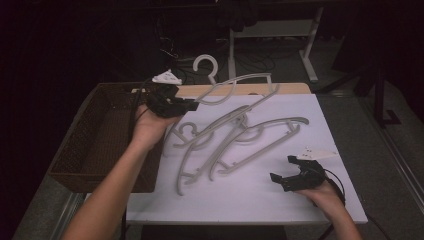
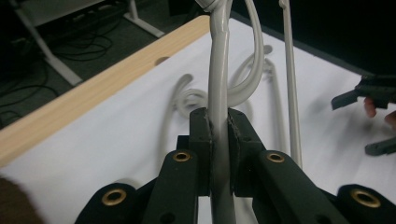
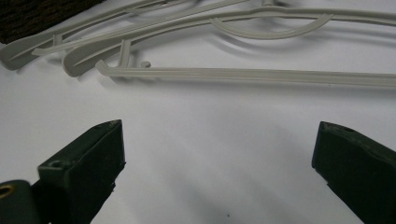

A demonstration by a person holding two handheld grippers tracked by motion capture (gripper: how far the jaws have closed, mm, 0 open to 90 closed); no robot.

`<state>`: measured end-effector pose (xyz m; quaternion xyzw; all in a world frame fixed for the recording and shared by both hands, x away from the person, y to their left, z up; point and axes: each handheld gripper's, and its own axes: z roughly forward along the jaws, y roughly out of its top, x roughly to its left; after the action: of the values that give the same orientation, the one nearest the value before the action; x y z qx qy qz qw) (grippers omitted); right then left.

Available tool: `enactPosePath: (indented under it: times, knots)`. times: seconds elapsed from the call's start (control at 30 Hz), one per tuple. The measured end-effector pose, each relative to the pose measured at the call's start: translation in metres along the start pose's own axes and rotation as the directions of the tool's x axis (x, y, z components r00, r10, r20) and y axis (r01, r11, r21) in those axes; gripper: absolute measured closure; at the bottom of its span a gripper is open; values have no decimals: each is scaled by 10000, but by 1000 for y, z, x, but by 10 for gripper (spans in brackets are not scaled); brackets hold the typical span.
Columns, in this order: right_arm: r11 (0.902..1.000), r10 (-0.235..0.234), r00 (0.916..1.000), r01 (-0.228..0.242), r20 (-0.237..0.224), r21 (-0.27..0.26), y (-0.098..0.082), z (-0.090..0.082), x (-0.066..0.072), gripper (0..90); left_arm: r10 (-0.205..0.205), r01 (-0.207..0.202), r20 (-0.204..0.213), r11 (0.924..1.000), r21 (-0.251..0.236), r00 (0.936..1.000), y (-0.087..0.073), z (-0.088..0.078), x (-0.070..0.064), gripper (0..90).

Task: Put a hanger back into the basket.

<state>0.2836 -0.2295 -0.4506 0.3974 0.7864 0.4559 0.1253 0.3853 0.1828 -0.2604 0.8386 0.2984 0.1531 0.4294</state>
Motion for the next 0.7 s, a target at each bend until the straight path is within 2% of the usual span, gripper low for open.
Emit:
enactPosePath:
  times: [0.1, 0.2, 0.37, 0.5, 0.7]
  knots:
    - [10000, -33, 10000, 33, 2, 69, 0, 1, 1, 21, 7, -7, -219, 10000, -11, 9998, -5, -18, 14, 824]
    - [9999, -54, 10000, 54, 8, 92, 0, 2, 1, 21, -14, 14, -606, 10000, 6, 9982, -13, -34, 29, 824]
    - [10000, -53, 10000, 53, 20, 81, 0, 2, 1, 21, -153, 171, -1170, 9997, 145, 9930, -31, -61, 55, 824]
    - [9999, -69, 10000, 69, 39, 92, 0, 2, 1, 21, -413, 445, -1695, 9989, 150, 9847, -46, -80, 74, 824]
    - [9999, -53, 10000, 52, 64, 88, 0, 2, 1, 22, -760, 827, -2501, 9964, 162, 9652, -69, -109, 101, 824]
